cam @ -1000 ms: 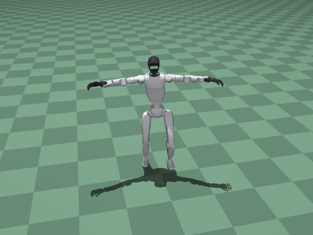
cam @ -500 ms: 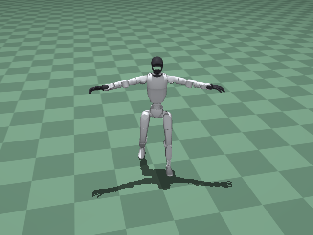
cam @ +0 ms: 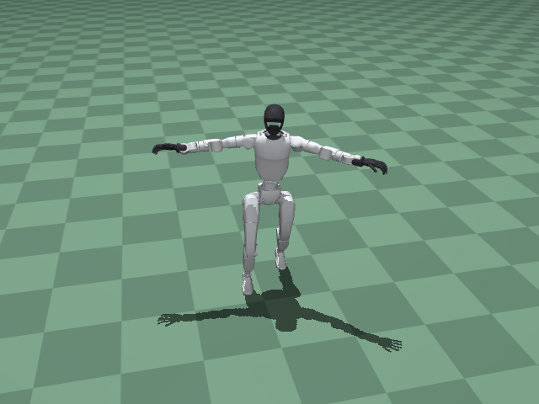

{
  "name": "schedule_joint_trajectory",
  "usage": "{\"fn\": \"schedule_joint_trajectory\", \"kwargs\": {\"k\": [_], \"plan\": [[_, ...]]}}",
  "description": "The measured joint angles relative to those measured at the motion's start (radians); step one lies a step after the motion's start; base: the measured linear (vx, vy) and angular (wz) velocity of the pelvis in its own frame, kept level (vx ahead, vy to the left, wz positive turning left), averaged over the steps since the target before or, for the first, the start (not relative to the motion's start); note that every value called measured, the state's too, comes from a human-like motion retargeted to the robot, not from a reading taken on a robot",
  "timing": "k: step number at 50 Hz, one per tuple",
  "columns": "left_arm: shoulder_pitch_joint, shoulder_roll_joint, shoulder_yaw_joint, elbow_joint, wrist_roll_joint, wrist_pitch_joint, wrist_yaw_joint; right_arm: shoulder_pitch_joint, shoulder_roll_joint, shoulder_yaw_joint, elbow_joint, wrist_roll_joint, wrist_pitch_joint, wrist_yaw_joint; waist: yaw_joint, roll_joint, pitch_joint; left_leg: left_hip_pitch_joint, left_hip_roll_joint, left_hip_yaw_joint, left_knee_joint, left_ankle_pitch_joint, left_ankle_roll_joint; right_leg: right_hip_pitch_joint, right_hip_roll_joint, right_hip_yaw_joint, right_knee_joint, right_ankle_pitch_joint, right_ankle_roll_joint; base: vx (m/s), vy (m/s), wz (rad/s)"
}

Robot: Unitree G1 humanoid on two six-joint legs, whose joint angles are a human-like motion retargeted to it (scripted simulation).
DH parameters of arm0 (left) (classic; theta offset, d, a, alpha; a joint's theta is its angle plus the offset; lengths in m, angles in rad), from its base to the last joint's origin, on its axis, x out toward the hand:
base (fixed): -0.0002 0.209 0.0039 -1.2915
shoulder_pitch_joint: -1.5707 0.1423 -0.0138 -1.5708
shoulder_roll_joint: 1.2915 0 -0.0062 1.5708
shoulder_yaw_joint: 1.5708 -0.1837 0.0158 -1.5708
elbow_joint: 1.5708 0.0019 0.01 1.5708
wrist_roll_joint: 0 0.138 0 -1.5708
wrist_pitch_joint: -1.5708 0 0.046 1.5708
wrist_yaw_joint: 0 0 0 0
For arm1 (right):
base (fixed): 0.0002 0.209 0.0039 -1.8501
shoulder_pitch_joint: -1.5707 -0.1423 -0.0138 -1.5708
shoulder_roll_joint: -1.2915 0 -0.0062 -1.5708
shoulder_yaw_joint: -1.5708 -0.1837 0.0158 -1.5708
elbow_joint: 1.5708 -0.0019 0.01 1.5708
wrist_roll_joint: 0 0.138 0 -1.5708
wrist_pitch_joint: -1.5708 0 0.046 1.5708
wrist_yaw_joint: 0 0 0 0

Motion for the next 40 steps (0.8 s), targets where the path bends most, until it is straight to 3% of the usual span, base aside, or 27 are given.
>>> {"fn": "schedule_joint_trajectory", "kwargs": {"k": [2, 3, 5, 8, 12, 17, 20, 22, 25, 28, 30, 33, 35, 37, 40], "plan": [[-0.147, -0.025, -0.057, -0.034, 0.09, 0.018, -0.007, 0.006, -0.058, -0.044, 0.017, 0.034, -0.001, 0.007, -0.004, -0.006, 0.048, -0.049, -0.008, 0.063, 0.02, -0.247, 0.054, -0.09, -0.073, -0.016, 0.314, -0.14, -0.006, -1.28, 0.26, 0.64], [-0.225, -0.051, -0.091, -0.046, 0.149, 0.032, -0.028, 0.013, -0.073, -0.069, 0.033, 0.06, 0.006, 0.005, -0.007, -0.03, 0.07, -0.104, -0.037, 0.082, 0.088, -0.338, 0.111, -0.115, -0.115, -0.003, 0.437, -0.197, -0.016, -1.23, 0.22, 0.79], [-0.349, -0.128, -0.164, -0.056, 0.233, 0.057, -0.081, 0.044, -0.061, -0.113, 0.055, 0.126, 0.016, -0.013, -0.003, -0.088, 0.099, -0.253, -0.101, 0.113, 0.269, -0.425, 0.187, -0.137, -0.171, 0.042, 0.599, -0.275, -0.041, -1.12, 0.18, 0.46], [-0.345, -0.261, -0.217, -0.023, 0.231, 0.068, -0.117, 0.074, 0.036, -0.1, 0.018, 0.159, 0.009, -0.042, 0.044, -0.131, 0.116, -0.367, -0.104, 0.222, 0.385, -0.409, 0.136, -0.039, -0.165, 0.08, 0.632, -0.306, -0.054, -0.8, 0.16, -1.02], [-0.114, -0.369, -0.101, 0.038, 0.2, 0.036, -0.121, 0.024, 0.171, 0.044, -0.086, -0.014, 0.008, -0.018, 0.088, -0.129, 0.051, -0.303, -0.077, 0.397, 0.123, -0.258, 0.078, 0.189, -0.195, 0.021, 0.334, -0.251, -0.014, -0.52, 0.03, -2.57], [0.229, -0.331, 0.146, 0.033, 0.049, -0.012, -0.063, -0.033, 0.285, 0.147, -0.138, -0.131, 0.015, -0.038, 0.189, -0.106, -0.083, -0.216, 0.007, 0.746, -0.165, -0.056, 0.025, 0.339, -0.198, -0.034, -0.149, -0.055, 0.126, -0.42, -0.29, -4.18], [0.445, -0.238, 0.33, 0.017, -0.101, -0.013, -0.038, -0.087, 0.319, 0.17, -0.144, -0.126, 0.04, -0.055, 0.234, -0.14, -0.123, -0.219, 0.073, 0.887, -0.083, -0.071, 0.09, 0.366, -0.277, -0.132, -0.287, 0.065, 0.161, -0.34, -0.55, -4.49], [0.602, -0.154, 0.476, 0.024, -0.164, -0.018, -0.039, -0.132, 0.321, 0.203, -0.155, -0.14, 0.045, -0.047, 0.247, -0.19, -0.108, -0.3, 0.144, 0.78, 0.21, -0.168, 0.166, 0.394, -0.341, -0.177, -0.334, 0.091, 0.173, -0.26, -0.66, -4.31], [0.783, -0.045, 0.665, 0.091, -0.215, -0.029, -0.026, -0.161, 0.289, 0.214, -0.21, -0.16, 0.021, -0.055, 0.301, -0.213, -0.019, -0.447, 0.224, 0.465, 0.7, -0.283, 0.188, 0.409, -0.302, -0.018, -0.347, -0.115, 0.207, -0.15, -0.65, -4.33], [0.923, -0.023, 0.853, 0.174, -0.22, 0.007, -0.041, -0.155, 0.257, 0.15, -0.302, -0.173, 0.003, -0.079, 0.373, -0.182, 0.096, -0.485, 0.18, 0.264, 0.968, -0.33, 0.181, 0.335, -0.191, 0.23, -0.181, -0.281, 0.121, -0.03, -0.43, -4.1], [1.0, -0.07, 0.948, 0.189, -0.268, 0.044, -0.039, -0.142, 0.271, 0.098, -0.356, -0.176, 0.009, -0.108, 0.383, -0.167, 0.128, -0.506, 0.129, 0.232, 1.031, -0.336, 0.211, 0.292, -0.13, 0.35, -0.131, -0.288, 0.082, 0.09, -0.19, -3.08], [1.063, -0.208, 0.957, 0.137, -0.359, 0.044, -0.022, -0.105, 0.352, 0.074, -0.381, -0.151, 0.029, -0.126, 0.335, -0.166, 0.078, -0.523, 0.007, 0.254, 0.888, -0.307, 0.26, 0.325, -0.116, 0.446, -0.311, -0.126, 0.114, 0.18, 0.04, -2.12], [1.085, -0.301, 0.893, 0.101, -0.375, 0.01, -0.026, -0.082, 0.419, 0.091, -0.358, -0.118, 0.033, -0.117, 0.323, -0.17, 0.026, -0.496, -0.095, 0.253, 0.665, -0.244, 0.244, 0.355, -0.116, 0.536, -0.465, 0.055, 0.137, 0.18, 0.19, -2.59], [1.095, -0.366, 0.822, 0.087, -0.357, -0.022, -0.032, -0.091, 0.477, 0.132, -0.307, -0.086, 0.034, -0.098, 0.354, -0.166, -0.01, -0.435, -0.176, 0.209, 0.384, -0.125, 0.192, 0.36, -0.116, 0.564, -0.572, 0.231, 0.155, 0.14, 0.23, -3.7], [1.103, -0.396, 0.788, 0.084, -0.323, -0.026, -0.033, -0.164, 0.539, 0.203, -0.217, -0.076, 0.046, -0.068, 0.435, -0.124, -0.039, -0.341, -0.217, 0.06, 0.027, 0.158, 0.132, 0.335, -0.115, 0.281, -0.582, 0.329, 0.142, 0.07, 0.24, -4.54]]}}
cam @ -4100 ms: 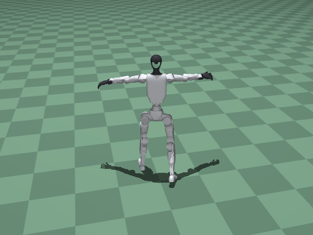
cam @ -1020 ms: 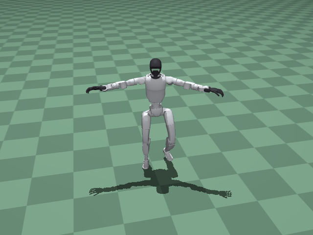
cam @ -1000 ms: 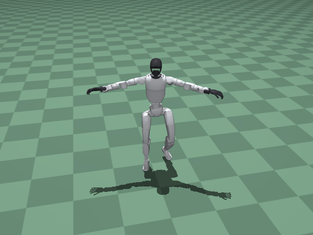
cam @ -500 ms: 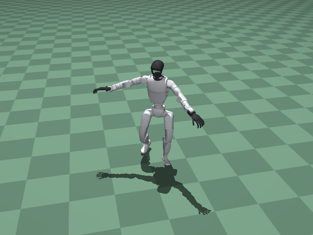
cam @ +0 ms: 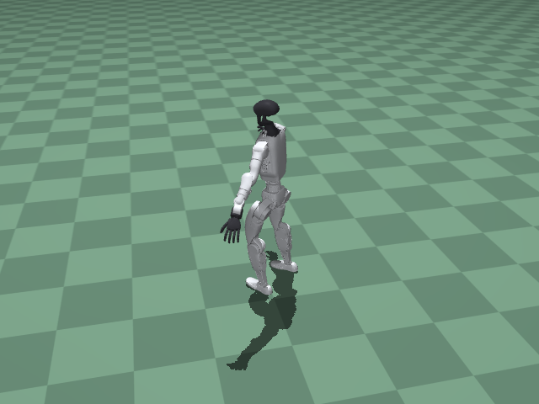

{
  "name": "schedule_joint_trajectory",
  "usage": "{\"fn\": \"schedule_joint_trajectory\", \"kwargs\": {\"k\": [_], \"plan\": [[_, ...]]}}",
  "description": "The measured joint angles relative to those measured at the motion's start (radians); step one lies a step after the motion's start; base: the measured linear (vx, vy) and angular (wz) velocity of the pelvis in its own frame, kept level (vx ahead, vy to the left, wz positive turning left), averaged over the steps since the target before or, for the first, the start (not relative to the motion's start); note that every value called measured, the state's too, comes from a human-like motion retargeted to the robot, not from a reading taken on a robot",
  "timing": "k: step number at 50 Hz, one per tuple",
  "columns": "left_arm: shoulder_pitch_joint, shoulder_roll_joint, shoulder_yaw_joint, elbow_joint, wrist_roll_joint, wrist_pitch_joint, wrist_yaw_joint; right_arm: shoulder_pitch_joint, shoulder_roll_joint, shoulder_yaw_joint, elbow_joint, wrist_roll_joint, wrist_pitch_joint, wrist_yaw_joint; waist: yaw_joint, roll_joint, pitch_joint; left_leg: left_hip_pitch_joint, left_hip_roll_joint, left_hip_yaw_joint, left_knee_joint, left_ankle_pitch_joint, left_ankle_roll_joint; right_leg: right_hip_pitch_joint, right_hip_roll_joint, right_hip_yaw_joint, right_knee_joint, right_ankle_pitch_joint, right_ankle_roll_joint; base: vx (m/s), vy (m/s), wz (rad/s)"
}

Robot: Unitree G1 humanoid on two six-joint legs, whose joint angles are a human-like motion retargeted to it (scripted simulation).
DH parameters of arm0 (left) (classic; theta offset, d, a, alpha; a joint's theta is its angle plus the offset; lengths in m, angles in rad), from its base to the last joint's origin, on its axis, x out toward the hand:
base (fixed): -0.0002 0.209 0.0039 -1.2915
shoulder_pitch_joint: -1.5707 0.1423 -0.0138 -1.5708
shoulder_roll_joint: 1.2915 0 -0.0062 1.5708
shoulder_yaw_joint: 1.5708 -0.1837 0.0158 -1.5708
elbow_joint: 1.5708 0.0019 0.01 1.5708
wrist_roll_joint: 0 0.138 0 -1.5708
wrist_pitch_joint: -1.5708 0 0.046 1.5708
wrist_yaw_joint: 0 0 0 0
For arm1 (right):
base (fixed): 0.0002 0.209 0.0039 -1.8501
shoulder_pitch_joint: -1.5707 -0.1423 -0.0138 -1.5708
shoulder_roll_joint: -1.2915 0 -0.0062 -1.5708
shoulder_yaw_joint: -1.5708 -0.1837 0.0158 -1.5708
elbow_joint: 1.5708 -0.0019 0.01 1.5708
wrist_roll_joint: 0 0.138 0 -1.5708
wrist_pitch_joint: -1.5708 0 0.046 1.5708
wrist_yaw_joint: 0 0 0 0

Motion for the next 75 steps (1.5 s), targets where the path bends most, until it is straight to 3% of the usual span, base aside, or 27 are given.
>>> {"fn": "schedule_joint_trajectory", "kwargs": {"k": [3, 8, 12, 17, 19, 20, 22, 25, 27, 30, 34, 36, 38, 40, 45, 48, 51, 53, 56, 59, 61, 63, 65, 68, 70, 72, 75], "plan": [[0.017, 0.074, 0.036, -0.011, 0.023, 0.005, -0.028, -0.119, 0.015, 0.107, 0.072, -0.017, 0.007, 0.031, 0.059, 0.048, 0.002, 0.043, 0.045, -0.039, -0.077, 0.15, -0.019, 0.007, 0.013, -0.172, 0.166, -0.086, -0.064, -0.03, 0.24, -4.29], [0.079, 0.338, 0.126, -0.02, 0.165, 0.027, -0.184, -0.41, -0.046, 0.382, 0.158, -0.008, 0.021, 0.129, 0.087, 0.048, 0.059, 0.015, 0.143, 0.26, 0.166, -0.109, 0.044, -0.153, -0.005, -0.085, 0.962, -0.435, -0.14, -0.21, 0.22, -3.23], [0.077, 0.477, 0.125, -0.09, 0.264, 0.03, -0.155, -0.516, -0.141, 0.487, 0.149, -0.016, 0.0, 0.096, 0.059, 0.054, 0.054, -0.047, 0.17, 0.366, 0.177, -0.062, 0.024, -0.147, -0.015, -0.091, 1.239, -0.494, -0.145, -0.45, 0.18, -1.42], [-0.028, 0.482, 0.003, -0.143, 0.265, -0.031, -0.073, -0.521, -0.177, 0.523, 0.162, -0.041, -0.047, 0.062, -0.028, 0.161, 0.026, 0.014, 0.206, 0.29, -0.217, 0.365, -0.041, 0.048, 0.268, -0.006, 0.879, -0.24, -0.031, -0.75, 0.07, -0.53], [-0.083, 0.487, -0.051, -0.135, 0.237, -0.048, -0.074, -0.518, -0.195, 0.526, 0.176, -0.048, -0.052, 0.082, -0.057, 0.177, 0.015, 0.003, 0.195, 0.141, -0.289, 0.439, -0.089, 0.112, 0.293, 0.001, 0.675, -0.159, -0.034, -0.93, 0.05, -0.53], [-0.118, 0.494, -0.078, -0.129, 0.221, -0.051, -0.076, -0.522, -0.211, 0.528, 0.184, -0.05, -0.052, 0.094, -0.069, 0.175, 0.015, -0.001, 0.182, 0.062, -0.3, 0.426, -0.106, 0.144, 0.277, -0.015, 0.577, -0.15, -0.046, -1.0, 0.03, -0.46], [-0.229, 0.526, -0.137, -0.117, 0.201, -0.041, -0.084, -0.564, -0.267, 0.537, 0.196, -0.045, -0.037, 0.116, -0.091, 0.127, 0.046, -0.029, 0.137, 0.038, -0.181, 0.302, -0.085, 0.182, 0.182, -0.086, 0.443, -0.286, -0.082, -1.05, 0.01, -0.4], [-0.387, 0.592, -0.211, -0.106, 0.245, -0.027, -0.129, -0.658, -0.363, 0.568, 0.203, -0.033, -0.012, 0.143, -0.099, 0.052, 0.104, -0.144, 0.143, 0.17, 0.288, 0.027, -0.018, 0.154, 0.072, -0.125, 0.365, -0.476, -0.117, -1.05, 0.0, -0.8], [-0.429, 0.625, -0.244, -0.094, 0.291, -0.019, -0.149, -0.701, -0.392, 0.584, 0.205, -0.025, -0.013, 0.125, -0.105, 0.032, 0.117, -0.171, 0.185, 0.214, 0.555, -0.107, 0.015, 0.069, 0.064, -0.081, 0.385, -0.494, -0.139, -0.97, 0.01, -1.08], [-0.428, 0.612, -0.273, -0.063, 0.31, -0.004, -0.16, -0.691, -0.388, 0.561, 0.223, -0.021, -0.003, 0.102, -0.159, 0.014, 0.074, -0.111, 0.166, 0.199, 0.695, -0.171, 0.025, -0.027, 0.061, -0.033, 0.309, -0.357, -0.117, -0.9, -0.01, -0.36], [-0.369, 0.533, -0.24, -0.007, 0.25, -0.003, -0.197, -0.518, -0.345, 0.407, 0.254, -0.059, 0.058, 0.169, -0.267, -0.019, -0.034, 0.088, 0.036, 0.123, 0.506, -0.087, 0.0, -0.028, 0.015, 0.001, -0.005, 0.036, -0.041, -0.91, 0.04, 0.26], [-0.335, 0.514, -0.212, 0.005, 0.215, -0.008, -0.221, -0.443, -0.338, 0.347, 0.264, -0.081, 0.071, 0.203, -0.278, -0.022, -0.068, 0.18, -0.017, 0.072, 0.371, 0.031, -0.011, -0.054, 0.001, -0.029, -0.061, 0.128, -0.034, -1.03, 0.08, -0.44], [-0.311, 0.515, -0.19, 0.003, 0.178, -0.015, -0.234, -0.398, -0.353, 0.319, 0.263, -0.086, 0.062, 0.212, -0.274, -0.008, -0.067, 0.26, -0.01, 0.078, 0.224, 0.054, -0.012, -0.076, 0.008, -0.088, -0.032, 0.104, -0.049, -1.15, 0.06, -0.64], [-0.295, 0.533, -0.17, -0.009, 0.138, -0.022, -0.228, -0.379, -0.393, 0.311, 0.25, -0.074, 0.043, 0.199, -0.262, 0.023, -0.015, 0.333, 0.042, 0.13, 0.071, -0.054, -0.013, -0.082, 0.039, -0.123, 0.099, 0.011, -0.067, -1.25, 0.04, -0.56], [-0.332, 0.573, -0.125, -0.009, 0.216, 0.045, -0.208, -0.447, -0.503, 0.337, 0.226, -0.034, 0.054, 0.184, -0.228, 0.067, 0.14, 0.192, 0.13, 0.171, 0.126, -0.256, 0.027, -0.189, 0.031, -0.207, 0.869, -0.37, -0.11, -1.26, -0.03, -0.35], [-0.296, 0.491, -0.131, -0.008, 0.201, 0.093, -0.143, -0.423, -0.472, 0.362, 0.208, 0.024, 0.049, 0.115, -0.172, 0.063, 0.097, 0.064, 0.158, 0.215, 0.056, -0.101, 0.008, -0.175, 0.057, -0.147, 1.018, -0.385, -0.119, -1.21, -0.16, -0.85], [-0.223, 0.349, -0.133, -0.006, 0.183, 0.08, -0.146, -0.37, -0.404, 0.358, 0.203, 0.03, 0.045, 0.122, -0.121, 0.098, 0.027, 0.036, 0.213, 0.234, -0.193, 0.212, -0.026, -0.062, 0.174, -0.035, 0.88, -0.218, -0.099, -1.24, -0.26, -0.94], [-0.206, 0.27, -0.146, -0.001, 0.198, 0.056, -0.195, -0.351, -0.38, 0.343, 0.208, 0.012, 0.043, 0.171, -0.111, 0.124, -0.005, 0.01, 0.246, 0.215, -0.297, 0.335, -0.07, 0.038, 0.224, 0.021, 0.732, -0.113, -0.087, -1.29, -0.33, -0.32], [-0.287, 0.225, -0.211, 0.013, 0.246, 0.025, -0.242, -0.368, -0.398, 0.323, 0.217, -0.03, 0.038, 0.247, -0.111, 0.104, -0.003, -0.018, 0.242, 0.201, -0.27, 0.266, -0.117, 0.175, 0.175, 0.017, 0.483, -0.227, -0.087, -1.38, -0.37, 0.09], [-0.456, 0.28, -0.314, 0.029, 0.301, 0.027, -0.226, -0.432, -0.427, 0.351, 0.203, -0.004, 0.034, 0.225, -0.112, 0.007, 0.071, -0.085, 0.248, 0.281, 0.131, 0.039, -0.06, 0.19, 0.083, -0.022, 0.35, -0.485, -0.098, -1.47, -0.41, -0.23], [-0.526, 0.332, -0.355, 0.026, 0.34, 0.048, -0.201, -0.471, -0.419, 0.386, 0.182, 0.03, 0.026, 0.167, -0.135, -0.033, 0.105, -0.127, 0.308, 0.335, 0.478, -0.119, -0.011, 0.102, 0.079, -0.024, 0.377, -0.554, -0.125, -1.4, -0.38, -0.38], [-0.549, 0.349, -0.38, 0.016, 0.346, 0.069, -0.17, -0.482, -0.387, 0.405, 0.178, 0.038, 0.021, 0.11, -0.196, -0.048, 0.096, -0.122, 0.328, 0.338, 0.687, -0.202, 0.014, -0.011, 0.095, -0.026, 0.394, -0.49, -0.137, -1.34, -0.35, 0.35], [-0.55, 0.32, -0.399, 0.007, 0.324, 0.069, -0.146, -0.442, -0.341, 0.393, 0.197, 0.017, 0.033, 0.085, -0.286, -0.058, 0.05, -0.066, 0.265, 0.297, 0.729, -0.202, -0.003, -0.069, 0.089, -0.049, 0.284, -0.315, -0.114, -1.3, -0.3, 1.2], [-0.575, 0.262, -0.433, 0.002, 0.27, 0.041, -0.166, -0.318, -0.276, 0.323, 0.232, -0.027, 0.073, 0.124, -0.4, -0.091, -0.033, 0.098, 0.112, 0.234, 0.589, -0.059, -0.059, -0.078, 0.042, -0.055, 0.007, 0.005, -0.073, -1.31, -0.19, 1.25], [-0.601, 0.251, -0.452, -0.003, 0.245, 0.025, -0.195, -0.256, -0.245, 0.285, 0.239, -0.046, 0.085, 0.16, -0.433, -0.097, -0.073, 0.22, 0.049, 0.203, 0.457, 0.105, -0.082, -0.114, 0.036, -0.073, -0.071, 0.102, -0.063, -1.39, -0.09, 0.33], [-0.637, 0.273, -0.476, -0.011, 0.231, 0.012, -0.215, -0.241, -0.241, 0.282, 0.227, -0.041, 0.071, 0.18, -0.434, -0.076, -0.075, 0.349, 0.035, 0.19, 0.28, 0.174, -0.098, -0.146, 0.062, -0.129, -0.048, 0.063, -0.068, -1.49, -0.07, -0.42], [-0.735, 0.345, -0.527, -0.016, 0.238, 0.003, -0.227, -0.335, -0.289, 0.336, 0.216, -0.009, 0.029, 0.193, -0.413, 0.018, 0.011, 0.499, 0.109, 0.225, -0.028, -0.118, -0.113, -0.223, 0.135, -0.23, 0.211, -0.126, -0.111, -1.65, -0.04, -0.67]]}}
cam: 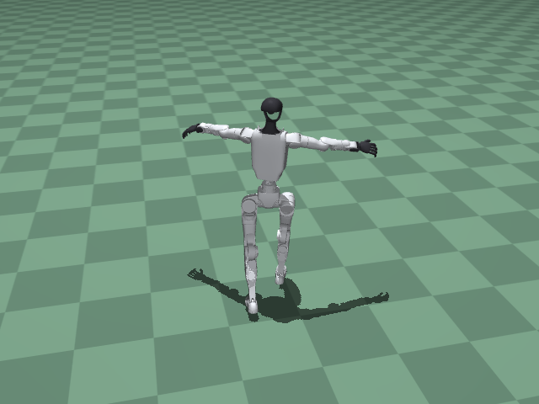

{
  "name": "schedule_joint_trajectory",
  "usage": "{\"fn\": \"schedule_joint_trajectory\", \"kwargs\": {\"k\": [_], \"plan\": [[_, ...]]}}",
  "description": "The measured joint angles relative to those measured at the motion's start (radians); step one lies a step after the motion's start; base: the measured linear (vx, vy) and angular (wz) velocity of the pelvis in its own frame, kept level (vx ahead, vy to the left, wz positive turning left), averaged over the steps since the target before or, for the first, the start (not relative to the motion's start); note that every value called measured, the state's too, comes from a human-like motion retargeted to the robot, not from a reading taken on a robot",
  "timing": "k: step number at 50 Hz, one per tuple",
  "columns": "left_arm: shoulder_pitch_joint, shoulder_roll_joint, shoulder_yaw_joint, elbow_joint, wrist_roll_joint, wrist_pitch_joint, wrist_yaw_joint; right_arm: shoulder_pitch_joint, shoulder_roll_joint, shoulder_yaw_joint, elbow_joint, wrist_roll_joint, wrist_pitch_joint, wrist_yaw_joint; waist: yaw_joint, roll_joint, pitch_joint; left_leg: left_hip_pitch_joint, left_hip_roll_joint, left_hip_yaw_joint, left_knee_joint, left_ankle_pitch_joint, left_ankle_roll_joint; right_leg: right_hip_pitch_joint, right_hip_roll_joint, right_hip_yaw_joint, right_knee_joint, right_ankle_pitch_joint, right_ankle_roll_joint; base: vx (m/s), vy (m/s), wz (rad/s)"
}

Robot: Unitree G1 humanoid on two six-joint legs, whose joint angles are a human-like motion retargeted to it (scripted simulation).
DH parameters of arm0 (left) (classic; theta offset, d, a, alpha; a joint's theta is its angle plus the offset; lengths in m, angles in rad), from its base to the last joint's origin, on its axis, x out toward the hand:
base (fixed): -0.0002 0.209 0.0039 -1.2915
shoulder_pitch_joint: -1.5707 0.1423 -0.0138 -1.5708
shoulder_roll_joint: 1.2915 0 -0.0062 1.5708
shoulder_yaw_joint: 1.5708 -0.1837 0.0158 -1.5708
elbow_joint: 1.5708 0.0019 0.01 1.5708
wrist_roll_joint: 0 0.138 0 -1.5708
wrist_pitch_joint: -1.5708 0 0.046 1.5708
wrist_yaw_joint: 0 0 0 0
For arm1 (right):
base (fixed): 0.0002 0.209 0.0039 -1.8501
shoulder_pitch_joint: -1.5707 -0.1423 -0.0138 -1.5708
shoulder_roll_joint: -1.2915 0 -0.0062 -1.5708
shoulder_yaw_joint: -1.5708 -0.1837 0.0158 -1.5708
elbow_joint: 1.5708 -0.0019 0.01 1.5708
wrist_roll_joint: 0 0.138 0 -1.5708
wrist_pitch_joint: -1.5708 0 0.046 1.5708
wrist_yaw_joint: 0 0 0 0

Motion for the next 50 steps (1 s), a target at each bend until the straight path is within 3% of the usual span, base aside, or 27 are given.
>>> {"fn": "schedule_joint_trajectory", "kwargs": {"k": [2, 3, 5, 8, 12, 15, 17, 20, 22, 25, 28, 30, 33, 35, 37, 39, 40, 42, 45, 50], "plan": [[-0.102, 0.051, -0.049, 0.006, 0.062, 0.01, -0.021, -0.116, -0.053, 0.05, 0.014, -0.012, -0.003, 0.019, -0.001, 0.044, 0.064, -0.061, 0.046, 0.021, -0.026, -0.201, 0.035, -0.108, -0.039, -0.069, 0.364, -0.186, -0.033, -1.64, -0.1, 0.02], [-0.154, 0.074, -0.074, 0.007, 0.102, 0.022, -0.027, -0.163, -0.074, 0.068, 0.02, -0.024, 0.003, 0.019, -0.008, 0.039, 0.082, -0.147, 0.048, 0.012, 0.048, -0.261, 0.081, -0.15, -0.088, -0.079, 0.529, -0.26, -0.049, -1.54, -0.19, 0.38], [-0.211, 0.103, -0.108, -0.008, 0.138, 0.047, -0.004, -0.185, -0.093, 0.096, 0.016, -0.019, 0.005, -0.019, 0.005, 0.029, 0.102, -0.328, 0.063, 0.005, 0.204, -0.278, 0.124, -0.166, -0.144, -0.067, 0.723, -0.349, -0.075, -1.43, -0.25, 0.1], [-0.185, 0.093, -0.102, -0.025, 0.111, 0.057, 0.071, -0.108, -0.041, 0.101, -0.003, 0.016, -0.009, -0.079, 0.119, 0.019, 0.08, -0.414, 0.107, 0.058, 0.084, -0.081, 0.084, -0.054, -0.12, 0.007, 0.681, -0.33, -0.061, -1.24, -0.34, -1.13], [-0.009, 0.031, -0.014, 0.012, 0.014, 0.036, 0.07, -0.02, 0.026, 0.035, -0.025, 0.035, -0.016, -0.073, 0.223, 0.051, 0.014, -0.449, 0.19, 0.118, -0.194, 0.248, 0.028, 0.177, -0.073, 0.093, 0.373, -0.175, -0.02, -1.18, -0.51, -0.99], [0.082, 0.013, 0.002, 0.036, -0.07, 0.027, 0.078, -0.022, 0.013, 0.017, -0.043, 0.06, -0.024, -0.085, 0.224, 0.061, -0.008, -0.505, 0.237, 0.18, -0.204, 0.291, -0.009, 0.309, -0.07, 0.184, 0.215, -0.004, -0.035, -1.27, -0.63, 0.04], [0.059, 0.033, -0.029, 0.021, -0.081, 0.019, 0.112, -0.052, -0.022, 0.037, -0.043, 0.085, -0.025, -0.104, 0.197, 0.008, 0.007, -0.567, 0.21, 0.181, -0.004, 0.21, 0.037, 0.383, -0.108, 0.245, 0.123, -0.039, -0.033, -1.37, -0.64, 0.78], [-0.086, 0.078, -0.07, -0.011, 0.022, 0.02, 0.132, -0.12, -0.093, 0.058, -0.045, 0.106, -0.027, -0.124, 0.142, -0.053, 0.056, -0.737, 0.223, 0.16, 0.582, -0.022, 0.12, 0.409, -0.155, 0.21, 0.018, -0.362, -0.021, -1.36, -0.5, 0.84], [-0.15, 0.082, -0.078, -0.021, 0.095, 0.041, 0.131, -0.132, -0.115, 0.051, -0.062, 0.099, -0.036, -0.145, 0.11, -0.036, 0.079, -0.768, 0.269, 0.144, 0.825, -0.126, 0.139, 0.307, -0.114, 0.182, 0.081, -0.461, -0.047, -1.28, -0.35, 0.33], [-0.155, 0.027, -0.079, -0.023, 0.115, 0.076, 0.127, -0.06, -0.08, 0.015, -0.084, 0.066, -0.037, -0.17, 0.013, -0.008, 0.068, -0.706, 0.233, 0.095, 0.868, -0.17, 0.118, 0.134, -0.058, 0.15, 0.145, -0.377, -0.048, -1.17, -0.28, 0.77], [-0.103, -0.092, -0.065, -0.028, 0.079, 0.054, 0.109, 0.124, 0.0, -0.067, -0.073, 0.02, -0.009, -0.136, -0.106, -0.013, 0.04, -0.506, 0.102, 0.031, 0.611, -0.104, 0.071, 0.12, -0.069, 0.101, -0.05, -0.124, 0.006, -1.06, -0.15, 1.28], [-0.084, -0.143, -0.067, -0.034, 0.075, 0.039, 0.07, 0.231, 0.045, -0.117, -0.051, 0.0, 0.017, -0.07, -0.16, -0.014, 0.022, -0.378, 0.025, -0.061, 0.42, -0.003, 0.03, 0.107, -0.056, 0.126, -0.17, 0.016, 0.016, -1.1, -0.07, 0.81], [-0.085, -0.159, -0.089, -0.041, 0.087, 0.017, 0.049, 0.327, 0.062, -0.195, -0.011, -0.036, 0.02, -0.023, -0.199, 0.006, 0.013, -0.23, -0.037, -0.268, 0.218, 0.176, -0.014, 0.079, 0.003, 0.205, -0.203, 0.023, -0.003, -1.18, -0.04, 0.26], [-0.133, -0.14, -0.11, -0.03, 0.108, 0.012, 0.039, 0.36, 0.023, -0.24, -0.001, -0.05, 0.005, 0.005, -0.199, 0.039, 0.037, -0.165, -0.008, -0.311, 0.126, 0.123, -0.023, 0.047, 0.051, 0.189, -0.096, -0.069, -0.024, -1.27, 0.0, -0.27], [-0.244, -0.112, -0.156, -0.003, 0.143, 0.024, 0.03, 0.367, -0.053, -0.276, 0.0, -0.028, -0.008, 0.02, -0.174, 0.081, 0.078, -0.163, 0.067, -0.203, 0.064, -0.103, -0.001, -0.054, 0.071, 0.121, 0.197, -0.226, -0.043, -1.33, 0.05, -0.53], [-0.385, -0.09, -0.222, 0.021, 0.178, 0.05, 0.034, 0.36, -0.127, -0.31, 0.004, 0.019, -0.011, 0.001, -0.158, 0.084, 0.104, -0.233, 0.079, -0.106, 0.086, -0.309, 0.069, -0.168, 0.022, 0.086, 0.541, -0.365, -0.048, -1.29, 0.04, -0.22], [-0.464, -0.074, -0.25, 0.033, 0.211, 0.07, 0.023, 0.361, -0.158, -0.325, 0.001, 0.044, -0.004, 0.002, -0.158, 0.071, 0.11, -0.295, 0.065, -0.08, 0.137, -0.389, 0.119, -0.212, -0.014, 0.088, 0.688, -0.418, -0.05, -1.19, -0.01, -0.05], [-0.542, -0.063, -0.292, 0.023, 0.212, 0.089, 0.046, 0.375, -0.174, -0.351, -0.005, 0.1, -0.015, -0.05, -0.146, 0.044, 0.111, -0.431, 0.052, -0.04, 0.279, -0.45, 0.153, -0.21, -0.056, 0.112, 0.829, -0.471, -0.056, -1.06, -0.06, -0.45], [-0.522, -0.072, -0.29, -0.004, 0.161, 0.1, 0.113, 0.406, -0.117, -0.375, -0.035, 0.159, -0.035, -0.121, -0.073, -0.002, 0.082, -0.536, 0.068, 0.088, 0.32, -0.401, 0.104, -0.095, -0.107, 0.131, 0.796, -0.477, -0.064, -0.81, -0.12, -1.82], [-0.104, -0.159, -0.033, 0.034, 0.075, 0.069, 0.15, 0.44, 0.047, -0.382, -0.106, 0.073, -0.011, -0.119, 0.097, -0.049, -0.04, -0.481, 0.12, 0.403, 0.016, -0.171, 0.052, 0.156, -0.2, 0.088, 0.285, -0.315, 0.074, -0.57, -0.37, -3.48]]}}
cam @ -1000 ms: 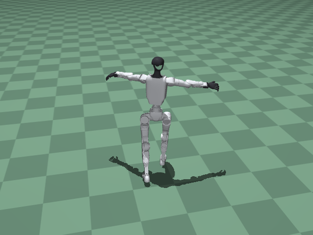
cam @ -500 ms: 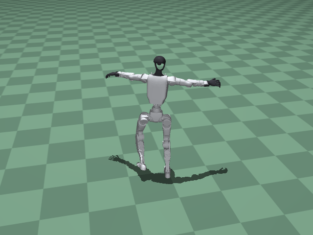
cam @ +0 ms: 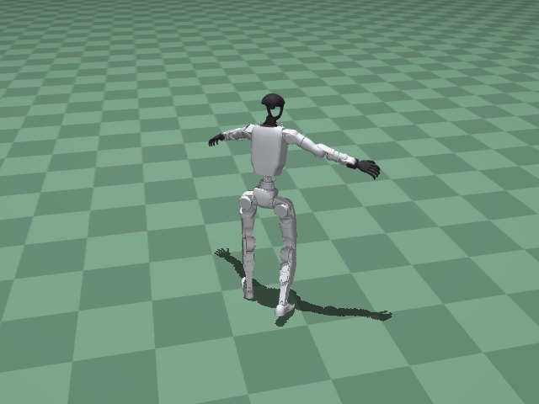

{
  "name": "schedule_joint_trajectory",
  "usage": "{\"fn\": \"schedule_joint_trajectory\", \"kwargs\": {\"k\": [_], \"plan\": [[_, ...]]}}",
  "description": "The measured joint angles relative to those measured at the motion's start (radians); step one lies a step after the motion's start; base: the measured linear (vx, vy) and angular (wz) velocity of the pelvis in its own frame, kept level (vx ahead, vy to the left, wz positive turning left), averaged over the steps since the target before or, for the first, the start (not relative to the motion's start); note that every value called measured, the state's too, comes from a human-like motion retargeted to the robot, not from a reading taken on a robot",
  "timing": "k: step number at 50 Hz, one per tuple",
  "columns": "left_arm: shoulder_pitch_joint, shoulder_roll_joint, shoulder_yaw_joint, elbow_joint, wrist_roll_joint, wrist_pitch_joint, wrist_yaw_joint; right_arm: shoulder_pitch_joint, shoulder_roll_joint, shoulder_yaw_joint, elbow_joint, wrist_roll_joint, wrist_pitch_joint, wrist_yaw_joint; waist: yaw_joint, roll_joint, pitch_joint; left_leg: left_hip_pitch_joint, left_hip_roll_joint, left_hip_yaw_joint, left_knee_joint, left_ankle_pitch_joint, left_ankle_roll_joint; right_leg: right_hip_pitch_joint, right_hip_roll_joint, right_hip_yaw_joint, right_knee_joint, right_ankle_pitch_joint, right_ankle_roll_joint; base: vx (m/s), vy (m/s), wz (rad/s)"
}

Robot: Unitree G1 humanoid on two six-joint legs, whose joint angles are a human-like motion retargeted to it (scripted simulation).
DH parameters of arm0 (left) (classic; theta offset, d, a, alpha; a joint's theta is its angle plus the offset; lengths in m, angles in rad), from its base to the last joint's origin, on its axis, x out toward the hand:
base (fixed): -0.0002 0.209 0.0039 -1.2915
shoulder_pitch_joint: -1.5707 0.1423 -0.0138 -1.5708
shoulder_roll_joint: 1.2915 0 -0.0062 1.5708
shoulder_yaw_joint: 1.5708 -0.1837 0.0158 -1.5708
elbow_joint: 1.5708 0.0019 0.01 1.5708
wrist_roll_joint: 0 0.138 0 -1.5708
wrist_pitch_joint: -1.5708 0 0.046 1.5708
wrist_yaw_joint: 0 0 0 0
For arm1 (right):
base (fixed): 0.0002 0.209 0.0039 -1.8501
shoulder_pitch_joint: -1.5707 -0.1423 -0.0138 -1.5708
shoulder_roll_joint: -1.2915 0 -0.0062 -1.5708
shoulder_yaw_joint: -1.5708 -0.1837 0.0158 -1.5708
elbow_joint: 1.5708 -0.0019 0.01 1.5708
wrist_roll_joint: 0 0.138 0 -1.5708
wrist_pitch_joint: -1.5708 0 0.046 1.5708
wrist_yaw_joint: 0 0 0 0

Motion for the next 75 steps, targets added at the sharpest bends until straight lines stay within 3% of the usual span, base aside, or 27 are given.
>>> {"fn": "schedule_joint_trajectory", "kwargs": {"k": [3, 5, 6, 8, 10, 13, 15, 20, 22, 25, 28, 34, 37, 40, 43, 45, 47, 50, 53, 55, 57, 60, 63, 65, 68, 71, 75], "plan": [[0.243, -0.046, 0.181, 0.048, -0.078, -0.013, -0.005, -0.025, 0.079, 0.007, -0.002, -0.017, 0.011, -0.025, 0.1, -0.022, -0.056, 0.038, 0.078, 0.219, -0.061, 0.062, -0.036, 0.05, -0.112, -0.207, -0.182, 0.158, 0.056, -0.41, -0.63, -4.5], [0.405, -0.063, 0.313, 0.049, -0.123, -0.023, 0.008, -0.055, 0.112, 0.011, 0.011, -0.009, 0.015, -0.04, 0.15, -0.052, -0.07, 0.04, 0.126, 0.23, 0.026, 0.036, -0.005, 0.084, -0.196, -0.342, -0.243, 0.256, 0.067, -0.26, -0.73, -4.43], [0.473, -0.063, 0.371, 0.04, -0.133, -0.029, 0.021, -0.072, 0.117, 0.01, 0.019, -0.006, 0.016, -0.041, 0.169, -0.072, -0.058, 0.01, 0.148, 0.135, 0.157, -0.003, 0.033, 0.104, -0.222, -0.355, -0.267, 0.261, 0.078, -0.18, -0.78, -4.15], [0.591, -0.053, 0.473, 0.017, -0.143, -0.049, 0.059, -0.099, 0.116, 0.005, 0.023, -0.003, 0.006, -0.048, 0.207, -0.092, -0.014, -0.075, 0.184, -0.101, 0.478, -0.084, 0.09, 0.136, -0.224, -0.303, -0.298, 0.186, 0.102, -0.12, -0.82, -3.84], [0.674, -0.036, 0.549, -0.003, -0.134, -0.071, 0.103, -0.117, 0.105, 0.002, 0.007, -0.001, -0.02, -0.066, 0.242, -0.089, 0.058, -0.145, 0.179, -0.324, 0.793, -0.156, 0.118, 0.134, -0.177, -0.173, -0.262, 0.016, 0.093, -0.06, -0.77, -3.5], [0.738, -0.058, 0.624, -0.023, -0.108, -0.049, 0.161, -0.131, 0.115, -0.007, -0.035, -0.014, -0.061, -0.135, 0.254, -0.071, 0.16, -0.207, 0.115, -0.495, 1.112, -0.216, 0.163, 0.034, -0.088, 0.004, -0.022, -0.18, -0.027, 0.03, -0.57, -2.76], [0.737, -0.119, 0.625, -0.036, -0.134, -0.009, 0.208, -0.118, 0.153, -0.013, -0.046, -0.006, -0.072, -0.215, 0.218, -0.062, 0.174, -0.267, 0.035, -0.542, 1.203, -0.215, 0.191, -0.01, -0.043, 0.068, 0.039, -0.193, -0.063, 0.2, -0.28, -1.67], [0.65, -0.31, 0.457, -0.04, -0.161, -0.014, 0.194, 0.045, 0.325, -0.006, 0.041, 0.064, -0.042, -0.229, 0.158, -0.056, 0.056, -0.261, -0.166, -0.483, 0.838, -0.116, 0.196, 0.062, 0.0, 0.2, -0.242, 0.113, -0.008, 0.37, 0.04, -1.69], [0.624, -0.333, 0.405, -0.035, -0.117, -0.037, 0.17, 0.094, 0.382, -0.027, 0.07, 0.052, -0.023, -0.173, 0.185, -0.062, 0.035, -0.192, -0.175, -0.414, 0.537, -0.021, 0.175, 0.075, 0.005, 0.249, -0.337, 0.273, 0.017, 0.33, 0.17, -3.04], [0.605, -0.294, 0.382, -0.03, -0.098, -0.035, 0.187, 0.132, 0.419, -0.069, 0.079, 0.019, -0.006, -0.138, 0.232, -0.03, 0.035, -0.108, -0.121, -0.35, 0.128, 0.19, 0.12, 0.072, -0.016, 0.035, -0.359, 0.384, -0.009, 0.25, 0.22, -3.43], [0.597, -0.168, 0.39, -0.015, -0.116, -0.037, 0.205, 0.168, 0.381, -0.132, 0.048, -0.032, -0.011, -0.129, 0.247, 0.013, 0.062, -0.112, -0.021, -0.328, 0.037, 0.344, 0.049, 0.108, -0.025, -0.105, -0.252, 0.316, -0.043, 0.17, 0.27, -2.87], [0.628, 0.153, 0.402, -0.008, -0.116, -0.024, 0.106, 0.131, 0.102, -0.079, -0.004, 0.027, -0.014, -0.085, 0.301, 0.027, 0.147, -0.145, 0.132, -0.086, 0.461, 0.022, 0.094, -0.029, -0.093, 0.045, 0.473, 0.011, -0.05, 0.0, 0.34, -2.44], [0.599, 0.238, 0.415, -0.018, -0.077, -0.002, 0.069, 0.088, -0.037, -0.056, 0.0, 0.048, -0.012, -0.062, 0.331, 0.048, 0.149, -0.148, 0.152, -0.003, 0.494, 0.012, 0.13, -0.056, -0.099, 0.048, 0.708, -0.055, -0.087, -0.27, 0.33, -1.65], [0.564, 0.264, 0.411, -0.017, -0.069, -0.004, 0.057, 0.055, -0.095, -0.067, 0.008, 0.039, -0.016, -0.058, 0.339, 0.073, 0.116, -0.093, 0.115, 0.038, 0.281, 0.138, 0.122, -0.013, 0.016, 0.025, 0.706, 0.009, -0.065, -0.47, 0.22, -1.11], [0.544, 0.252, 0.382, -0.016, -0.1, -0.032, 0.047, 0.047, -0.1, -0.064, 0.013, 0.032, -0.026, -0.045, 0.318, 0.105, 0.064, -0.04, 0.063, 0.006, -0.034, 0.421, 0.067, 0.055, 0.221, 0.047, 0.491, 0.166, -0.001, -0.66, 0.11, -0.63], [0.547, 0.244, 0.357, -0.016, -0.095, -0.072, -0.031, 0.064, -0.104, -0.052, -0.001, -0.01, -0.018, 0.043, 0.307, 0.128, 0.031, -0.021, 0.034, -0.136, -0.204, 0.62, 0.011, 0.115, 0.341, 0.109, 0.283, 0.309, 0.031, -0.75, 0.1, -0.76], [0.534, 0.249, 0.336, -0.021, -0.132, -0.109, 0.009, 0.045, -0.123, -0.043, 0.041, 0.002, -0.048, 0.023, 0.314, 0.125, 0.016, -0.011, -0.011, -0.39, -0.275, 0.667, -0.026, 0.167, 0.353, 0.138, 0.104, 0.375, 0.013, -0.81, 0.11, -0.99], [0.469, 0.279, 0.31, -0.028, -0.161, -0.121, 0.003, -0.018, -0.187, -0.03, 0.076, 0.033, -0.047, 0.038, 0.315, 0.069, 0.044, -0.041, -0.09, -0.559, -0.111, 0.493, -0.005, 0.21, 0.233, 0.082, -0.041, 0.197, -0.05, -0.89, 0.06, -0.87], [0.35, 0.331, 0.275, -0.016, -0.125, -0.094, -0.037, -0.127, -0.278, 0.006, 0.087, 0.055, -0.016, 0.05, 0.312, 0.019, 0.114, -0.133, -0.076, -0.453, 0.318, 0.273, 0.06, 0.164, 0.143, 0.079, -0.054, -0.011, -0.084, -0.95, 0.02, -0.86], [0.277, 0.353, 0.233, 0.007, -0.104, -0.076, -0.047, -0.202, -0.315, 0.053, 0.071, 0.048, -0.019, 0.032, 0.309, 0.016, 0.129, -0.174, -0.036, -0.417, 0.553, 0.169, 0.092, 0.07, 0.143, 0.124, -0.017, -0.051, -0.098, -0.93, 0.03, -0.97], [0.235, 0.341, 0.18, 0.032, -0.119, -0.063, -0.041, -0.256, -0.311, 0.104, 0.036, 0.016, -0.03, 0.014, 0.282, 0.015, 0.098, -0.168, -0.039, -0.417, 0.65, 0.135, 0.098, -0.006, 0.146, 0.159, -0.051, 0.008, -0.089, -0.88, 0.05, -0.55], [0.209, 0.283, 0.111, 0.053, -0.131, -0.082, -0.137, -0.287, -0.257, 0.156, -0.012, -0.077, -0.007, 0.115, 0.189, 0.011, 0.033, -0.069, -0.088, -0.413, 0.592, 0.13, 0.102, -0.018, 0.113, 0.177, -0.272, 0.232, -0.049, -0.87, 0.09, 0.28], [0.176, 0.237, 0.056, 0.031, -0.158, -0.108, -0.138, -0.306, -0.171, 0.209, 0.044, -0.076, 0.009, 0.133, 0.119, -0.002, -0.011, 0.053, -0.161, -0.45, 0.425, 0.217, 0.103, -0.02, 0.067, 0.146, -0.475, 0.468, -0.026, -0.94, 0.15, 0.26], [0.14, 0.232, 0.021, 0.014, -0.122, -0.116, -0.153, -0.348, -0.13, 0.242, 0.1, -0.081, 0.024, 0.147, 0.101, 0.001, -0.027, 0.13, -0.184, -0.469, 0.307, 0.266, 0.095, -0.028, 0.044, 0.04, -0.524, 0.506, -0.017, -1.0, 0.17, -0.28], [0.063, 0.264, -0.044, 0.001, -0.069, -0.114, -0.158, -0.456, -0.14, 0.309, 0.136, -0.075, 0.013, 0.142, 0.113, 0.065, 0.002, 0.205, -0.126, -0.418, 0.144, 0.15, 0.071, -0.05, 0.075, -0.06, -0.338, 0.368, -0.05, -1.08, 0.18, -0.7], [-0.028, 0.317, -0.117, 0.006, -0.022, -0.079, -0.166, -0.615, -0.193, 0.4, 0.113, -0.08, 0.015, 0.123, 0.141, 0.121, 0.04, 0.113, -0.064, -0.356, 0.196, 0.024, 0.1, -0.16, 0.068, -0.086, 0.188, 0.147, -0.104, -1.11, 0.11, -0.76], [-0.094, 0.336, -0.172, 0.003, -0.015, -0.024, -0.093, -0.729, -0.226, 0.513, 0.072, -0.063, 0.021, 0.051, 0.18, 0.119, 0.033, -0.067, -0.056, -0.317, 0.242, 0.081, 0.075, -0.157, 0.071, 0.009, 0.563, 0.019, -0.102, -1.06, 0.01, -0.41]]}}
